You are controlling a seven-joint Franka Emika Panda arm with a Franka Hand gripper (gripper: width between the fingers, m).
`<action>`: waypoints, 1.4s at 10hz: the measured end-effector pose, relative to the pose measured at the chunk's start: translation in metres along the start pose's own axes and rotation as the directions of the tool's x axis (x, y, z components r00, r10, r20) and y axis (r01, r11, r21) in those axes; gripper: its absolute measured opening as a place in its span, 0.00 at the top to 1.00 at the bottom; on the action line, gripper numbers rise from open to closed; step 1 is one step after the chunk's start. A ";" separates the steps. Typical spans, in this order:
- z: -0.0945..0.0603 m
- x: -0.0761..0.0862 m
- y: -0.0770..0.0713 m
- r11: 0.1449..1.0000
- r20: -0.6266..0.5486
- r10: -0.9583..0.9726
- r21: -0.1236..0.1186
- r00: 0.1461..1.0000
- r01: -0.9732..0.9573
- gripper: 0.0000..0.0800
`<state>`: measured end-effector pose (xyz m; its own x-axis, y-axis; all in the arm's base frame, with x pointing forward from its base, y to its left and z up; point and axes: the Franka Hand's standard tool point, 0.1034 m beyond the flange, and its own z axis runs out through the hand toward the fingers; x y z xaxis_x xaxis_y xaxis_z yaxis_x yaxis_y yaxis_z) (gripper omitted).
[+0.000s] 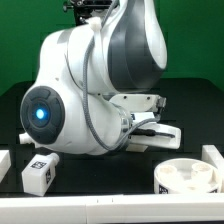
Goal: Assemble stool
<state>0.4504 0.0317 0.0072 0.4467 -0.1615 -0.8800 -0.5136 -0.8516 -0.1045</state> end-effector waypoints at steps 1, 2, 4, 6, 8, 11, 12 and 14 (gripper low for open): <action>-0.001 0.000 0.000 1.000 -0.002 0.000 0.001 1.000 0.000 0.19; -0.001 0.000 0.000 1.000 -0.001 0.000 0.001 1.000 0.000 0.20; -0.001 0.000 0.000 1.000 -0.001 0.000 0.000 1.000 0.000 0.40; -0.001 0.000 0.000 1.000 -0.002 -0.001 0.000 1.000 0.001 0.60; -0.015 -0.012 -0.019 0.999 -0.042 -0.035 -0.011 0.998 0.035 0.60; -0.062 -0.042 -0.041 0.985 -0.268 -0.171 -0.073 0.948 0.157 0.60; -0.057 -0.038 -0.041 0.988 -0.309 -0.155 -0.067 0.938 0.141 0.60; -0.070 -0.037 -0.050 0.986 -0.455 -0.164 -0.070 0.875 0.148 0.60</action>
Offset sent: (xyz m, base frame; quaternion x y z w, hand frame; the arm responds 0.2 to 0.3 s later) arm 0.0000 0.0000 0.0000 0.0000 0.0000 0.0000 1.0000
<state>0.5102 0.0454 0.0774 0.8085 -0.2288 -0.5423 -0.3891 -0.8990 -0.2008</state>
